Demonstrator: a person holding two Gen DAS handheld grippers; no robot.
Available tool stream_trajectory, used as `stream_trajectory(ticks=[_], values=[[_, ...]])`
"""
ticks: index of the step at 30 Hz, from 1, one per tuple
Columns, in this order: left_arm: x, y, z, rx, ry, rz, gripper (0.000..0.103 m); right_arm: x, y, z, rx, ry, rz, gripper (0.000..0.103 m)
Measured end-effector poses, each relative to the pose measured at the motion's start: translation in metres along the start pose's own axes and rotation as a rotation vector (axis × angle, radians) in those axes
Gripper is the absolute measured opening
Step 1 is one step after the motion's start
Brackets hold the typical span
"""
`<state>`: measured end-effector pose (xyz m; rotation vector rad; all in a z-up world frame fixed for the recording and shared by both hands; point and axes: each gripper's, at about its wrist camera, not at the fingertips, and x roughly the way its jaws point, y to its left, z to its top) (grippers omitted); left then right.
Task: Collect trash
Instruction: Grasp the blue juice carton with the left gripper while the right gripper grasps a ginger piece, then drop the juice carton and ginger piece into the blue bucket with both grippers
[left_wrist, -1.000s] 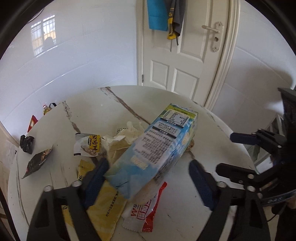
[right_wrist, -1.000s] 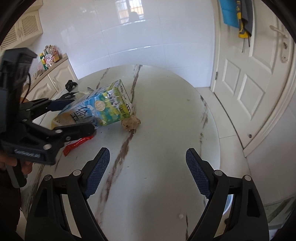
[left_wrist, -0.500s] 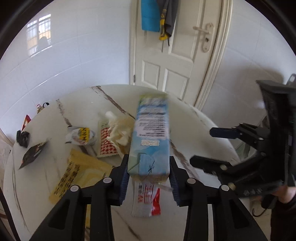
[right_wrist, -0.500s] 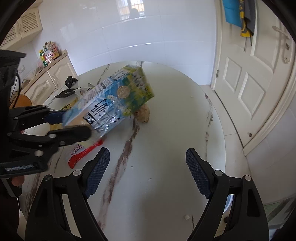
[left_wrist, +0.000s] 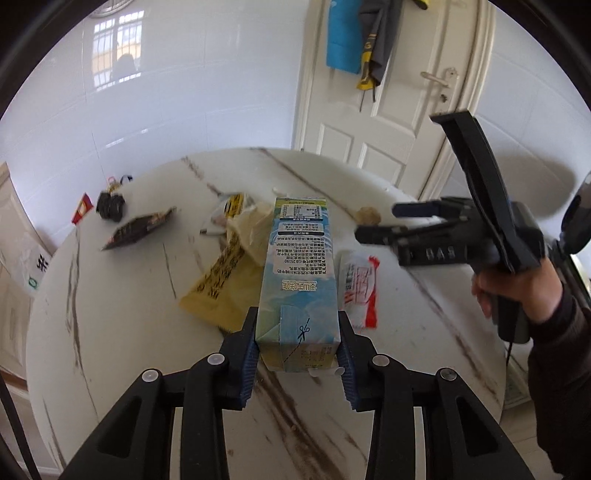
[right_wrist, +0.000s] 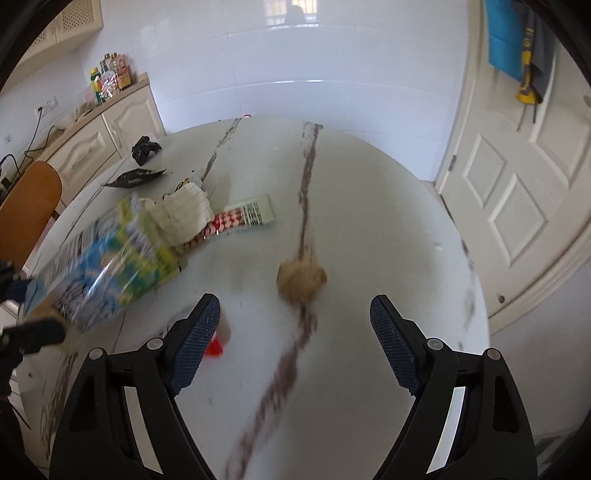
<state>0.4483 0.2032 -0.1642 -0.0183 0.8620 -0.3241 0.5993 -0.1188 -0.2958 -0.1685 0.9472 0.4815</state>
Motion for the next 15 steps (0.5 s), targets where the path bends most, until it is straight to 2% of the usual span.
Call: stream_trajectory(ticks=[1, 3, 4, 8, 15], values=[[0.002, 0.0, -0.001, -0.001, 0.007, 0.001, 0.034, 0.005, 0.0, 0.003, 0.002, 0.007, 0.005, 0.078], [0.006, -0.002, 0.0, 0.002, 0.017, 0.003, 0.034, 0.012, -0.001, 0.006, -0.002, 0.024, 0.003, 0.063], [0.007, -0.005, 0.001, 0.004, 0.021, 0.002, 0.035, 0.014, 0.0, 0.006, -0.011, 0.028, -0.002, 0.06], [0.015, -0.013, 0.009, 0.003, 0.025, 0.01, 0.035, 0.012, -0.002, 0.007, -0.026, 0.021, -0.009, 0.029], [0.041, -0.031, 0.02, 0.017, 0.02, 0.035, 0.034, -0.002, -0.013, -0.01, -0.001, -0.005, 0.033, 0.027]])
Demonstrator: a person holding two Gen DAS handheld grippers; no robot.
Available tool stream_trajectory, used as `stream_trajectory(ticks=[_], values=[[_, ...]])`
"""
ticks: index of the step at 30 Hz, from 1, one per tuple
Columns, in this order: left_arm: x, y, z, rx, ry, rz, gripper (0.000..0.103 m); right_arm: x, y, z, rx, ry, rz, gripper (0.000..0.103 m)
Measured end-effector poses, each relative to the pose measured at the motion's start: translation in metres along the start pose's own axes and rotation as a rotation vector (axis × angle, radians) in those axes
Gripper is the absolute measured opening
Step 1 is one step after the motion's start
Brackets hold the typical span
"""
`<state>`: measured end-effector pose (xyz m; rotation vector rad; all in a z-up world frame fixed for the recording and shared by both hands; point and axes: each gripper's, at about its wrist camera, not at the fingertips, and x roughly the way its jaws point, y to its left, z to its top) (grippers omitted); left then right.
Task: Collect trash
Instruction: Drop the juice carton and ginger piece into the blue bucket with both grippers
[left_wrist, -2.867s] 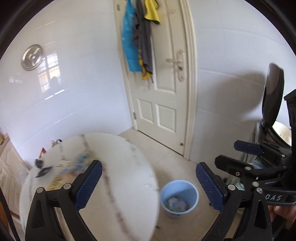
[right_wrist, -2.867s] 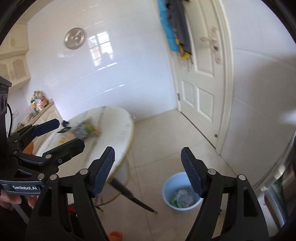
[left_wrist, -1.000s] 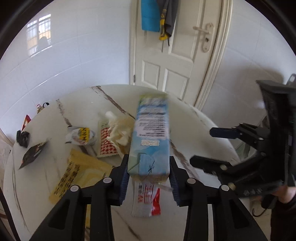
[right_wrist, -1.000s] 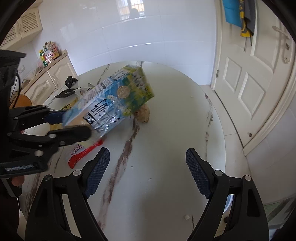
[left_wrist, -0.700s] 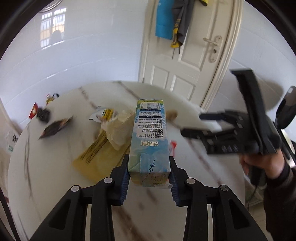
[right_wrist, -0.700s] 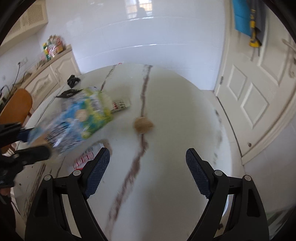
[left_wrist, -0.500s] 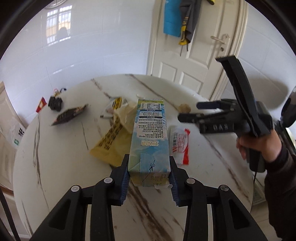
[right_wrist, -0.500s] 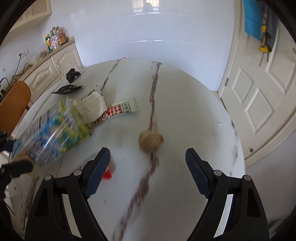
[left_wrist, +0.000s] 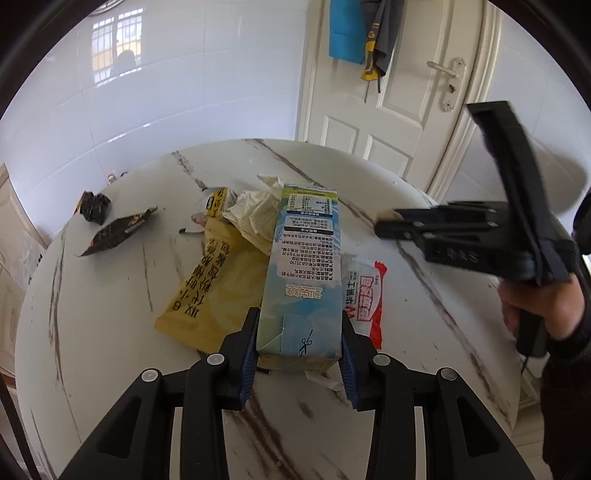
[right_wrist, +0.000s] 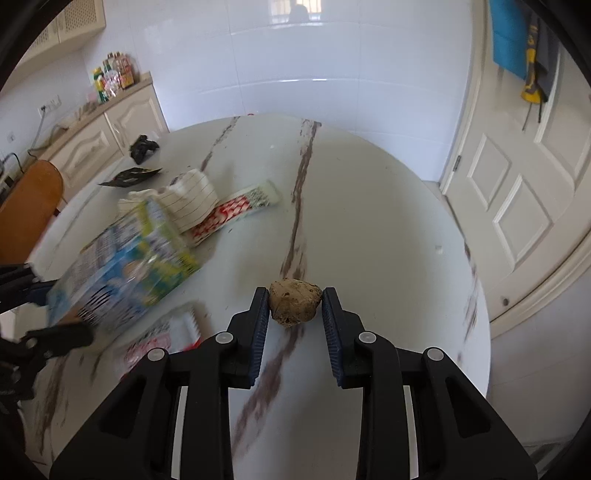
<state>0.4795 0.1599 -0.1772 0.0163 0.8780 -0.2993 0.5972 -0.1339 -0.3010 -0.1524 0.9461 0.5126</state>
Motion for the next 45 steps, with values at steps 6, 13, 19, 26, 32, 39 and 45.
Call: stream_trajectory(ticks=[6, 13, 19, 26, 32, 39, 45], values=[[-0.015, -0.024, -0.001, 0.012, -0.058, -0.01, 0.034, -0.033, 0.001, -0.025, 0.029, -0.053, 0.049, 0.027], [-0.035, -0.064, -0.008, 0.016, -0.105, -0.046, 0.034, -0.079, -0.005, -0.052, 0.075, -0.12, 0.102, 0.027], [-0.036, -0.125, -0.006, 0.085, -0.09, -0.09, 0.034, -0.125, -0.029, -0.079, 0.113, -0.177, 0.081, 0.027], [-0.007, -0.223, 0.013, 0.179, -0.052, -0.164, 0.034, -0.178, -0.097, -0.131, 0.223, -0.216, -0.014, 0.027], [0.062, -0.298, 0.027, 0.26, 0.036, -0.18, 0.034, -0.19, -0.161, -0.176, 0.333, -0.211, -0.083, 0.027], [0.156, -0.336, 0.037, 0.301, 0.135, -0.156, 0.035, -0.16, -0.223, -0.221, 0.43, -0.158, -0.09, 0.027], [0.211, -0.346, 0.054, 0.292, 0.143, -0.093, 0.056, -0.119, -0.261, -0.242, 0.491, -0.111, -0.076, 0.028]])
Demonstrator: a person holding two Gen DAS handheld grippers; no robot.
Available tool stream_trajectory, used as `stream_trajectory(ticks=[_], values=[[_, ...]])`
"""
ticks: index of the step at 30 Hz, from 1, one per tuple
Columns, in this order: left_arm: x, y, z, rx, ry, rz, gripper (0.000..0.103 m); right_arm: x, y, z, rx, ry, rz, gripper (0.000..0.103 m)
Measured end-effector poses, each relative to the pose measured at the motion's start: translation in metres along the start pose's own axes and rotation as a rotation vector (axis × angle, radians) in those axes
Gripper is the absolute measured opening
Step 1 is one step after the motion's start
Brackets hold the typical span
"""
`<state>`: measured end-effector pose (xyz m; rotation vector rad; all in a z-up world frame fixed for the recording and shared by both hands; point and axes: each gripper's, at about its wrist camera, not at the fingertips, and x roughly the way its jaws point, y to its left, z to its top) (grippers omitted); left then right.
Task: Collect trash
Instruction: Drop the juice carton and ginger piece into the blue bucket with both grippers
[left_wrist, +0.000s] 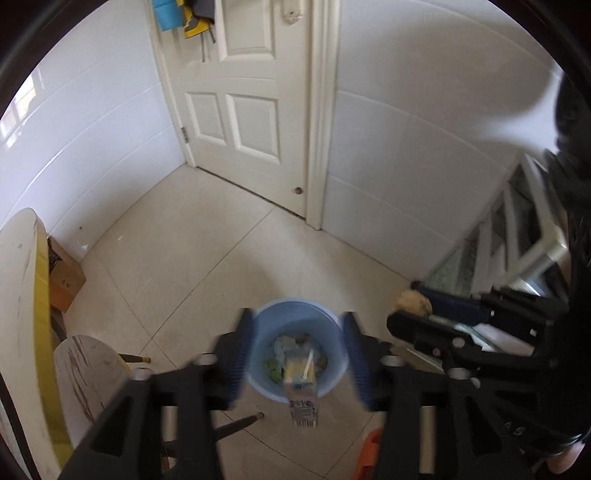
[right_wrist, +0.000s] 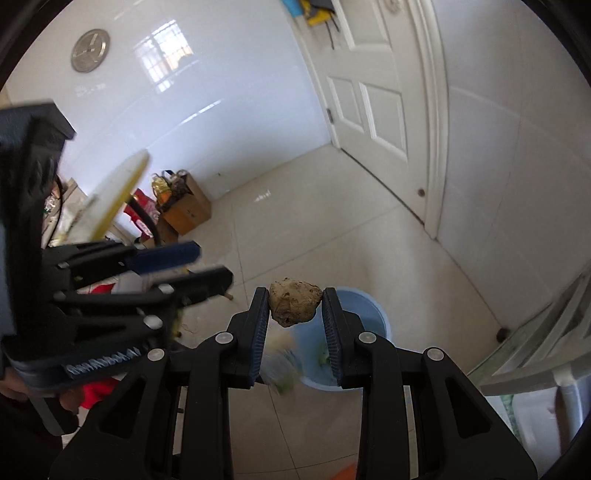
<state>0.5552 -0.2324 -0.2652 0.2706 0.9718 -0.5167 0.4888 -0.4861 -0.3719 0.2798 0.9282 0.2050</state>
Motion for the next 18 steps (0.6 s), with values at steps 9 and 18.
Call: stream_trajectory(ticks=[9, 18], values=[[0.019, -0.026, 0.008, -0.017, -0.037, 0.12, 0.069, 0.046, -0.014, -0.001, 0.026, 0.053, 0.013, 0.028], [-0.043, -0.028, -0.013, -0.022, -0.144, 0.107, 0.085, 0.071, 0.0, -0.004, 0.024, 0.094, -0.007, 0.05]])
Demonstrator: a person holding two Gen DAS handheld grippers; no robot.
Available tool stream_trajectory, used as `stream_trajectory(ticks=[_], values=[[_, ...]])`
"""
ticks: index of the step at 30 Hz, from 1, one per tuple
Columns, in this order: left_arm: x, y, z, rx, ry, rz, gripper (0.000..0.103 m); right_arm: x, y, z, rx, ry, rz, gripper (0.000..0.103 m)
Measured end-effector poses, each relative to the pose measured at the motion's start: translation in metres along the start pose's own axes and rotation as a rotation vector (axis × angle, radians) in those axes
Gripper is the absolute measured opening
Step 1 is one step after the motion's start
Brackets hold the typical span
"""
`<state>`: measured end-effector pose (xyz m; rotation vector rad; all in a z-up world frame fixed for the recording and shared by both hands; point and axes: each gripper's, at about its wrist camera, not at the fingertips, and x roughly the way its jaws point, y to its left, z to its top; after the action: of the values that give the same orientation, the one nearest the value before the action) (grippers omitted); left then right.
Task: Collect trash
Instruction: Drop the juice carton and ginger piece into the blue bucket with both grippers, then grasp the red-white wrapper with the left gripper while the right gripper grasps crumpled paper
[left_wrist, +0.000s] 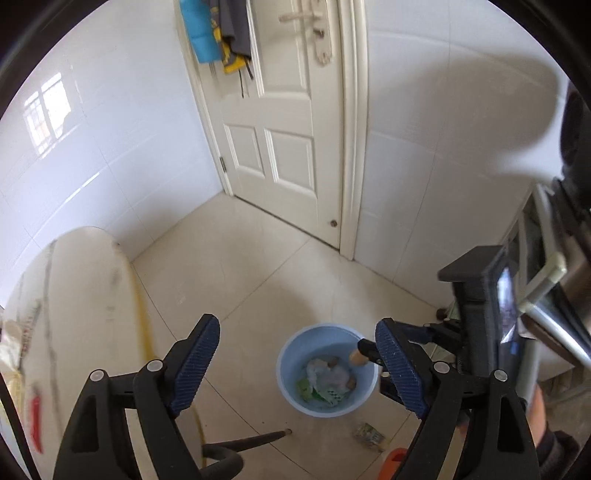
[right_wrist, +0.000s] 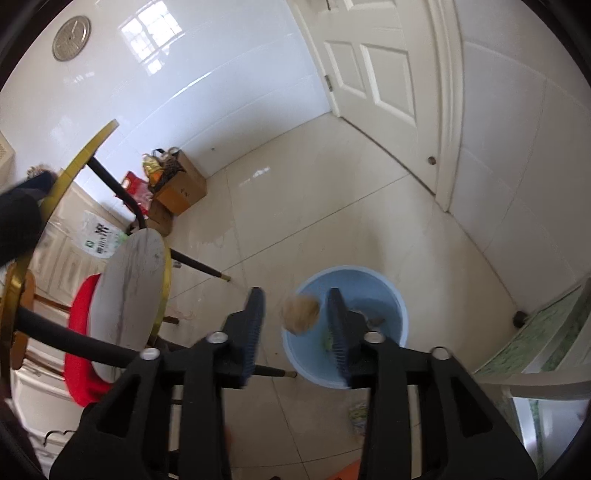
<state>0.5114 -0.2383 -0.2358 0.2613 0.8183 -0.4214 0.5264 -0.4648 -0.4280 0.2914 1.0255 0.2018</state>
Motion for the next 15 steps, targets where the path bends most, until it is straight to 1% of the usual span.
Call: stream_trajectory(ticks=[2, 3, 5, 7, 8, 9, 13, 15], values=[[-0.023, 0.015, -0.01, -0.012, -0.031, 0.013, 0.088, -0.006, 0.007, 0.002, 0.005, -0.012, 0.002, 0.054], [-0.031, 0.021, -0.012, -0.019, -0.042, 0.012, 0.09, -0.014, 0.014, 0.003, -0.002, -0.027, -0.001, 0.054], [-0.052, 0.036, -0.022, -0.044, -0.066, -0.001, 0.091, -0.027, 0.026, 0.006, -0.017, -0.048, -0.009, 0.057], [-0.074, 0.056, -0.034, -0.053, -0.083, 0.031, 0.091, -0.047, 0.046, 0.009, -0.041, -0.079, -0.001, 0.058], [-0.081, 0.063, -0.04, -0.059, -0.091, 0.04, 0.092, -0.053, 0.054, 0.011, -0.053, -0.088, -0.004, 0.063], [-0.091, 0.073, -0.044, -0.069, -0.096, 0.047, 0.094, -0.063, 0.067, 0.012, -0.072, -0.104, -0.009, 0.067], [-0.136, 0.122, -0.079, -0.138, -0.116, 0.081, 0.095, -0.097, 0.122, 0.016, -0.151, -0.167, 0.0, 0.069], [-0.156, 0.137, -0.093, -0.16, -0.114, 0.098, 0.095, -0.109, 0.153, 0.016, -0.192, -0.193, 0.007, 0.069]])
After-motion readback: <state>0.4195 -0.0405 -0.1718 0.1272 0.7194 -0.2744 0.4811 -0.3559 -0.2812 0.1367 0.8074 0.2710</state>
